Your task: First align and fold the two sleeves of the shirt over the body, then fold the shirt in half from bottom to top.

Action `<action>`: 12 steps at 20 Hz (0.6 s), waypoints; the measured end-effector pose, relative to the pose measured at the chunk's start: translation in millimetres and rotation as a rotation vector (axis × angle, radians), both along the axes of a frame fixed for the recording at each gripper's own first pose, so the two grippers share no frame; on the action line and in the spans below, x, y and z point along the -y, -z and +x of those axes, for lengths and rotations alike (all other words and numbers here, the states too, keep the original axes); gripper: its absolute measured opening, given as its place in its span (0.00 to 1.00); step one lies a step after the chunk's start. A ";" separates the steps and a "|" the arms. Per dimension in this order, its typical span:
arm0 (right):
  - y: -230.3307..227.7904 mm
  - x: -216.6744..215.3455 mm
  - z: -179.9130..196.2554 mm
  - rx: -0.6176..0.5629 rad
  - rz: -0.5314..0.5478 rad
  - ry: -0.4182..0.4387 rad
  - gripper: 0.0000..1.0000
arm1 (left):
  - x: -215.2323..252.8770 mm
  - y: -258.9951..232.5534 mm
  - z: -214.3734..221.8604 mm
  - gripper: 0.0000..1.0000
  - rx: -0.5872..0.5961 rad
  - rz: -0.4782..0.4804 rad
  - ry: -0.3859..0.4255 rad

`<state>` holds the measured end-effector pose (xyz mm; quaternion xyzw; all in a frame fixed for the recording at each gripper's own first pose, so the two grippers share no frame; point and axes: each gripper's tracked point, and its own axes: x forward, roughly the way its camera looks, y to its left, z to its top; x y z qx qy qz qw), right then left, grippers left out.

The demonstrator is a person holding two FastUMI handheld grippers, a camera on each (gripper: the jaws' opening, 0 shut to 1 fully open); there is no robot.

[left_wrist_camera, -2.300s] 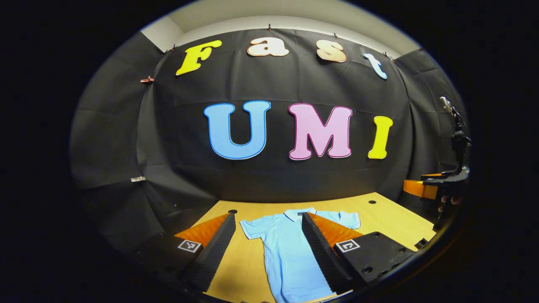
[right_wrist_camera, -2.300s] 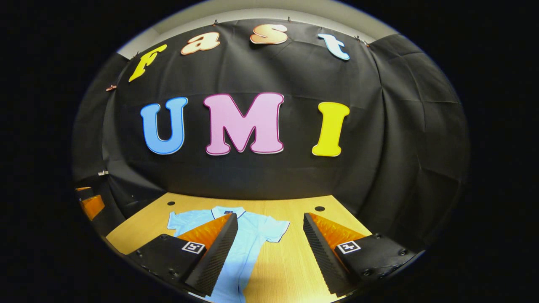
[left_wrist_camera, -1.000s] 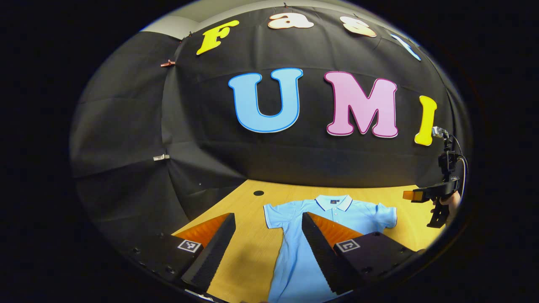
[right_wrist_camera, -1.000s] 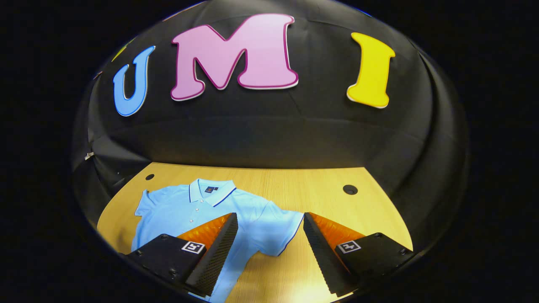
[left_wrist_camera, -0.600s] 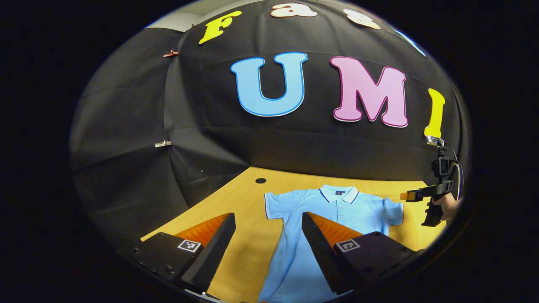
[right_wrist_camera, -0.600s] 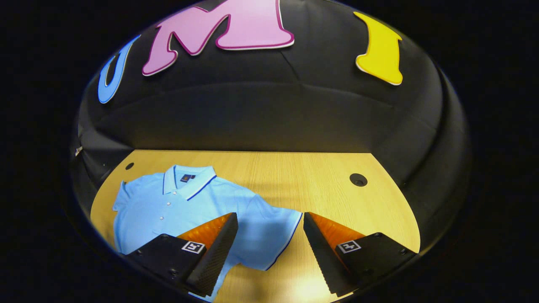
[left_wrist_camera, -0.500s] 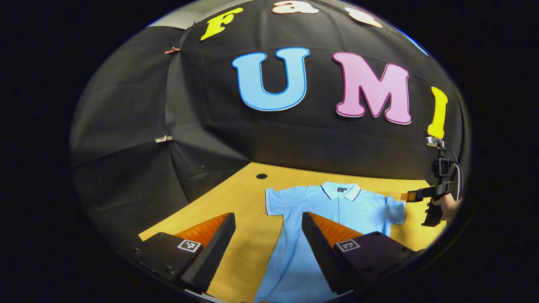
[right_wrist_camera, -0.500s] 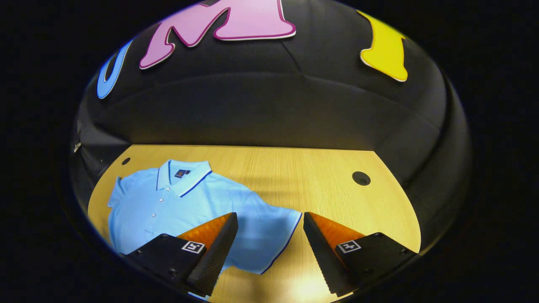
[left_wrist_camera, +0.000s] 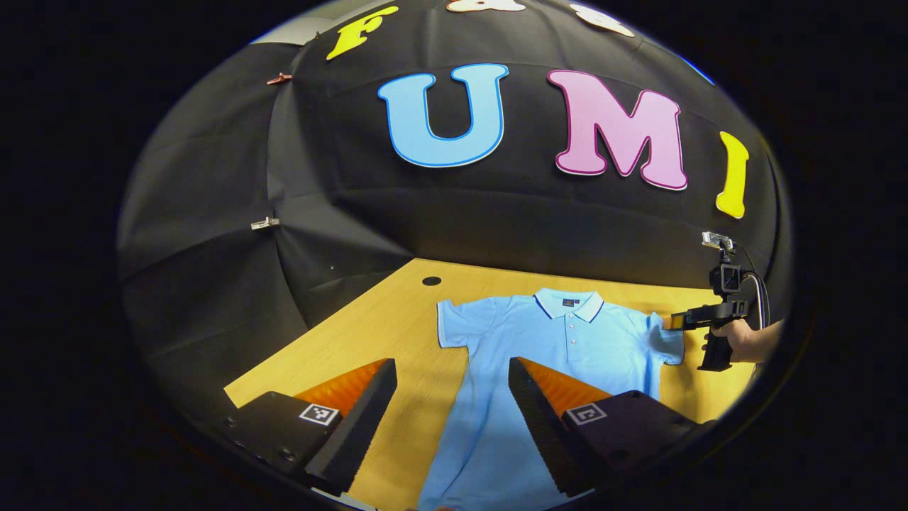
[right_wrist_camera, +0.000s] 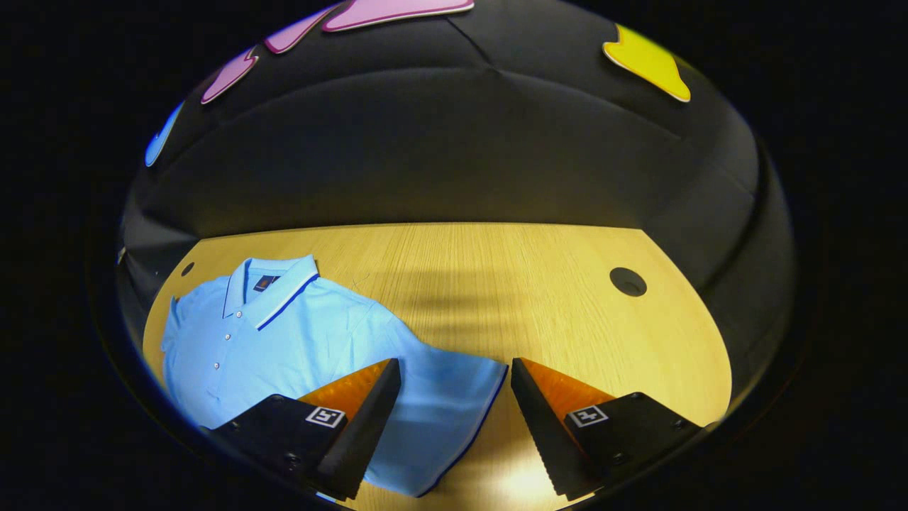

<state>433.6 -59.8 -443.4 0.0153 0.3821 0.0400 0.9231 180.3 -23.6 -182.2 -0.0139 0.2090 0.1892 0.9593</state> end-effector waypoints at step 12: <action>9.2 -15.8 1.0 0.000 0.030 -0.053 0.22 | -12.9 10.5 -15.7 1.00 0.007 -0.071 -0.018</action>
